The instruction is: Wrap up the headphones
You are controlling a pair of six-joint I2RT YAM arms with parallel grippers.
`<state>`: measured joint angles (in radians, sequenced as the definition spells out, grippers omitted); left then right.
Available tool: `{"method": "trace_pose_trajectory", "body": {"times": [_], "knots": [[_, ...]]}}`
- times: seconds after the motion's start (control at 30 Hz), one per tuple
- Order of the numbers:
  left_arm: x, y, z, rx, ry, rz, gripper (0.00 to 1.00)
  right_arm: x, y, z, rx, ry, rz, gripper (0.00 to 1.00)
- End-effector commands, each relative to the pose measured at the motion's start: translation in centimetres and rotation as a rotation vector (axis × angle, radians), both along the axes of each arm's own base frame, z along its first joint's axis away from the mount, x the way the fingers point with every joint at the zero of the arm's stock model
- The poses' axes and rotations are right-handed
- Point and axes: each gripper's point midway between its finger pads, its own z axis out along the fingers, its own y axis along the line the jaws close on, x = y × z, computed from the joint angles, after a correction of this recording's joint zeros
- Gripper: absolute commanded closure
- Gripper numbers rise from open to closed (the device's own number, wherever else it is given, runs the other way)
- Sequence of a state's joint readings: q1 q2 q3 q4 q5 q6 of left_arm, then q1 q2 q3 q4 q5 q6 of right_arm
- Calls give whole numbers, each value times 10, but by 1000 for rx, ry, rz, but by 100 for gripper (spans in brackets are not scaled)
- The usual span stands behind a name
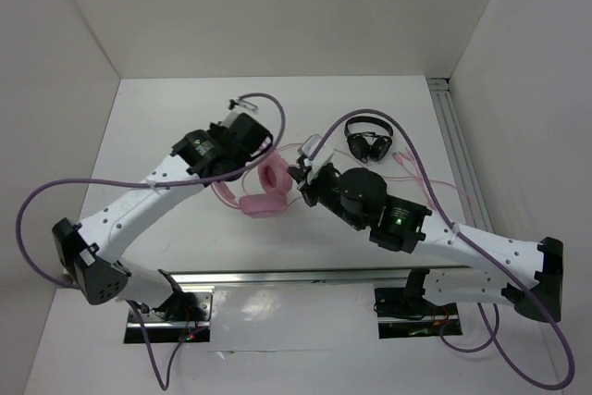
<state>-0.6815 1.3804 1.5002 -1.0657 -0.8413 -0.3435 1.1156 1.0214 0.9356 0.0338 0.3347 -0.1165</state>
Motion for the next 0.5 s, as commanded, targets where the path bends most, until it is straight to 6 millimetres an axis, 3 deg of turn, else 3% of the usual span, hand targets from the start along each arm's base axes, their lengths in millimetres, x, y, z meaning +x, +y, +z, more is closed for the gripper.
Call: {"method": "trace_pose_trajectory", "body": {"times": [0.0,0.2,0.47], "knots": [[11,-31,13,60,-88,-85,100,-1,-2,-12,-155,-17,-13,100],[-8,-88,2,142,-55,-296,100,6,-14,-11,-188,-49,-106,100],[-33,-105,5,-4,-31,-486,100,12,-49,9,-78,-115,-236,99]]}}
